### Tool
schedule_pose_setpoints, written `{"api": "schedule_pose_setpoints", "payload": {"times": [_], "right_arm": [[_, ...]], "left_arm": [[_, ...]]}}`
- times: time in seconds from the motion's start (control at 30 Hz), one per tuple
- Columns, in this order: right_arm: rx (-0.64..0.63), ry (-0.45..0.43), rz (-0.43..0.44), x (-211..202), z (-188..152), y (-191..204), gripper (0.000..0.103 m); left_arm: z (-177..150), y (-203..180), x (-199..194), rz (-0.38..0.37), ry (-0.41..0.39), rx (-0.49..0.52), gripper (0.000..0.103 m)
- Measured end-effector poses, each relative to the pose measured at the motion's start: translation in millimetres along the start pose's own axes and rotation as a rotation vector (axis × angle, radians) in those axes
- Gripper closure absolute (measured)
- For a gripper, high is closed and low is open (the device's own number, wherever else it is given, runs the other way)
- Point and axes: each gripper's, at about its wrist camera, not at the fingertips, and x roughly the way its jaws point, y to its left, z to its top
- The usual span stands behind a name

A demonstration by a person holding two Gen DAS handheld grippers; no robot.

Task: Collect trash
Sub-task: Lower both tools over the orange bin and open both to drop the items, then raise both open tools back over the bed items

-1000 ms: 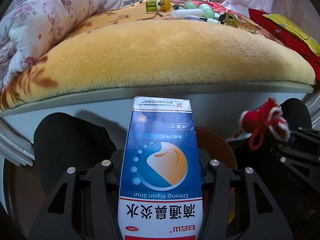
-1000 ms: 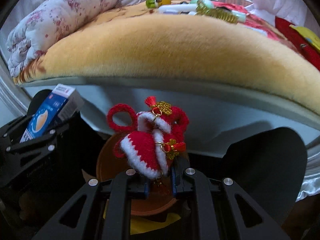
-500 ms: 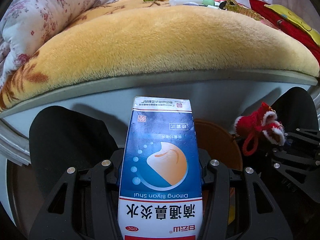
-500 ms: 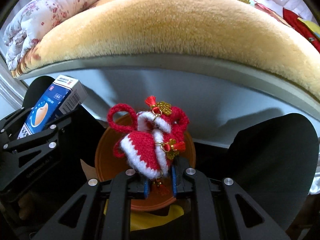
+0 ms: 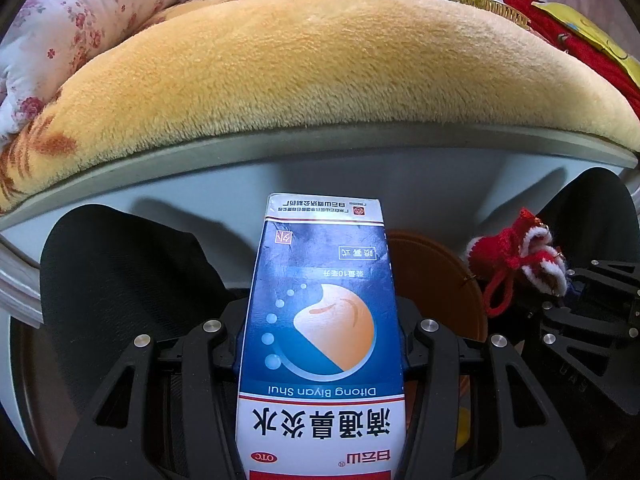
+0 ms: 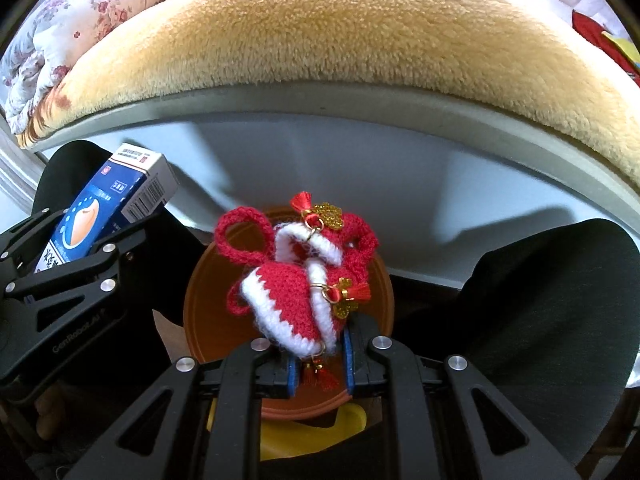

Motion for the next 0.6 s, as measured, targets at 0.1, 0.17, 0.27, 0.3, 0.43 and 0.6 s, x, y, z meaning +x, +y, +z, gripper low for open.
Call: {"api": "schedule_pose_setpoints", "payload": {"times": [0.1,0.17,0.27,0.3,0.43,0.6], "right_arm": [[0.001,0.004,0.0,-1.2,-0.1,-1.5,0.086],[0.0,0.008,-0.001,-0.4,0.6,-1.4,0.086],[-0.005,0.02,-0.008,2.0,1.1,-1.0,0.067],[-0.006,0.02,-0.013,2.4,1.4,-0.6,0.055],[-0.006,0.007,-0.025,-0.4,2.7,0.7,0.051],[0.006,0.003,-0.024,-2.7,4.5,-1.5,0.051]], "left_arm": [[-0.9,1.6,2.4,-0.003,0.005,-0.003,0.053],[-1.3,2.7,4.6,-0.003,0.007,-0.004,0.053],[-3.0,0.9,6.6,-0.005,0.015,-0.001,0.052],[-4.6,-0.1,8.4,0.0,0.021,-0.001,0.045],[-5.0,3.3,11.5,0.001,0.025,-0.013,0.031],[-6.8,8.2,14.9,0.001,0.031,-0.017,0.031]]}}
